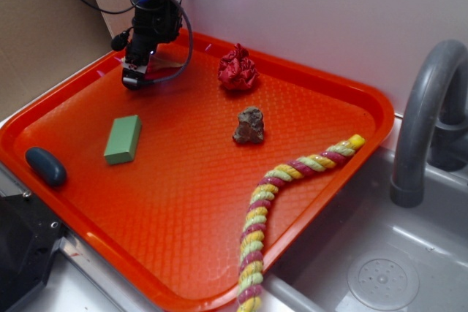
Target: Grab the shell.
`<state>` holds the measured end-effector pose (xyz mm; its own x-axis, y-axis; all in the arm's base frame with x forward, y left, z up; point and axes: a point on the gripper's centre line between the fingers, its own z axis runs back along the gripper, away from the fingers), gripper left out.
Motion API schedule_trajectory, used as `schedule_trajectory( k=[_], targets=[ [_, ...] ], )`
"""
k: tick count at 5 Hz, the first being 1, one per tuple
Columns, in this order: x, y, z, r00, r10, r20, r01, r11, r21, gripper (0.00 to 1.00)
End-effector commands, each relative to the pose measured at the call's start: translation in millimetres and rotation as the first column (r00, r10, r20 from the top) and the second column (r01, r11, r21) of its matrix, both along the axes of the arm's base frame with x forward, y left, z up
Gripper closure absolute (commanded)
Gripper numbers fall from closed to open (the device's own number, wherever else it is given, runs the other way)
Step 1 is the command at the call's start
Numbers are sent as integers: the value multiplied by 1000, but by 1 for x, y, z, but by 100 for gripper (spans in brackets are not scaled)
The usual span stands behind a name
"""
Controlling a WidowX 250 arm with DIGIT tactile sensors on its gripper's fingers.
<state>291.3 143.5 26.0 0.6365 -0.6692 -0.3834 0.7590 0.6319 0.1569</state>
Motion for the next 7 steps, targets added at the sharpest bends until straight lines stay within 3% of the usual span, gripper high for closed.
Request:
schedule_trajectory(
  k=[1,2,3,4,5,7],
  targets=[
    [-6,-10,23,984,90,152,-86,996,-33,100],
    [-20,-44,64,950,155,270,-146,988,-55,100],
    [-54,-91,110,920,237,311,-202,969,-141,100],
    [-72,-118,142,897,294,329,-233,949,-212,100],
    [-79,-145,170,828,476,296,-398,871,-287,100],
    [-63,-149,219,609,747,268,-631,661,-407,100]
  ],
)
